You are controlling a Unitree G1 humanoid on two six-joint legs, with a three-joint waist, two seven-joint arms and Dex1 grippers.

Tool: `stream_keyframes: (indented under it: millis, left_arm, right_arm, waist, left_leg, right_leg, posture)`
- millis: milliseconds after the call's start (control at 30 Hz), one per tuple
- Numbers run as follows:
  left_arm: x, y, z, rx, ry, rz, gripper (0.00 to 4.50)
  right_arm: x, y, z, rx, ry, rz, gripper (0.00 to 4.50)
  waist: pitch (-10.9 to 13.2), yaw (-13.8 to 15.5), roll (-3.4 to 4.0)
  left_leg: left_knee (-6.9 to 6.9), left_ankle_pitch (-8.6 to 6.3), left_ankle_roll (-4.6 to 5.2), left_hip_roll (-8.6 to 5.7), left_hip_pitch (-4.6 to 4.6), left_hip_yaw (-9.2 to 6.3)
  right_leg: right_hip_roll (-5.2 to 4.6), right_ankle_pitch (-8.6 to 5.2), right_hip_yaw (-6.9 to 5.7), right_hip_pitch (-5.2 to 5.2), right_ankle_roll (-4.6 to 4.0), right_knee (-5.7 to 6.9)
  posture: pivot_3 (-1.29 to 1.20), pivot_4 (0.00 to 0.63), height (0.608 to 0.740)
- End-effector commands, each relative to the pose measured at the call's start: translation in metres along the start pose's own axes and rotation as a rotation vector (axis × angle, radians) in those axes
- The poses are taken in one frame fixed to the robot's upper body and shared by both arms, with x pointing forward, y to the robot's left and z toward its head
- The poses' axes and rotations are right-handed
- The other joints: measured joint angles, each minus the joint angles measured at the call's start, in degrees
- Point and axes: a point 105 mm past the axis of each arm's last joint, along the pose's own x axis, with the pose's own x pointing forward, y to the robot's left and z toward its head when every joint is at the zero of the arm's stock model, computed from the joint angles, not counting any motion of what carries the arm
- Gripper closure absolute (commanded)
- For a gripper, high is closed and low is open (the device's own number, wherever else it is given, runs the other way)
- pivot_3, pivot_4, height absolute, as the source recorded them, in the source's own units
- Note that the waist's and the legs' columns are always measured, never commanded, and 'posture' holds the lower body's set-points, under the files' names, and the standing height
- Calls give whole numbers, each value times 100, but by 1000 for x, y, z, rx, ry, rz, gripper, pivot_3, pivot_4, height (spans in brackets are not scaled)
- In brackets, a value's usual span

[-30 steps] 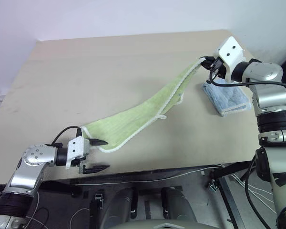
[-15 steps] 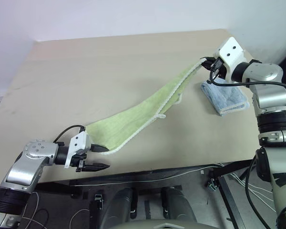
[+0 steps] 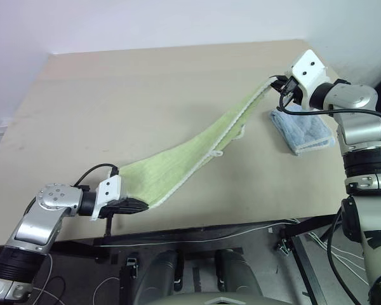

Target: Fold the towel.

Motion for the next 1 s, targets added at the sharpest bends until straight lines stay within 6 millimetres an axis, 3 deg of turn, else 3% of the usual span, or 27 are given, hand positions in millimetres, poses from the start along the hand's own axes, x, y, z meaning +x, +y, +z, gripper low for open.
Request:
stream_keyframes:
  millis: [33,267,433,567,667,833,933,1000]
  left_arm:
    - [-1,10,19,-44,-111,49,4450]
    - [-45,21,63,-214,-323,53,4450]
    - [-87,44,83,-241,-387,165,4450]
    - [-107,69,94,-203,-428,293,4450]
    - [-126,98,105,-176,-537,427,4450]
    - [-155,143,106,-95,-506,671,4450]
    - [-175,172,117,-86,-561,815,4450]
    - [-179,180,122,-66,-569,844,4450]
  right_arm:
    - [-7,-13,15,-43,-42,-44,4500]
    - [-12,-19,15,-42,-41,-61,4500]
    - [-12,-22,14,-42,-39,-70,4500]
    - [-10,-23,15,-42,-42,-76,4500]
    - [-7,-28,19,-29,-60,-99,4500]
    - [-13,-49,19,-17,-62,-177,4500]
    - [-15,-61,21,2,-74,-219,4500]
    - [-14,-65,22,6,-77,-238,4500]
  waist:
    - [1,1,-1]
    - [5,-48,-3]
    - [5,-44,-2]
    - [6,-21,-3]
    - [7,-4,-5]
    - [9,-25,-9]
    - [13,-25,-16]
    - [14,-24,-17]
  left_leg:
    - [3,0,1,0,0,-1]
    - [5,1,3,2,-4,-2]
    - [12,2,3,2,-2,-2]
    - [18,4,6,1,-2,-4]
    - [19,5,6,-1,-2,-4]
    - [21,10,9,-4,-2,-2]
    - [17,11,10,-4,-4,-1]
    - [19,11,11,-4,-6,-1]
  right_leg:
    - [0,0,0,1,0,1]
    - [5,8,-1,-6,16,9]
    - [6,4,-4,-3,10,13]
    - [6,7,-9,2,14,14]
    - [6,10,-11,2,19,15]
    - [10,11,-15,-1,22,23]
    - [13,12,-15,-3,23,20]
    - [15,12,-16,-4,24,22]
  posture:
    - [0,150,740]
    - [0,150,740]
    - [0,150,740]
    - [0,150,740]
    - [0,150,740]
    - [0,150,740]
    - [0,150,740]
    - [0,150,740]
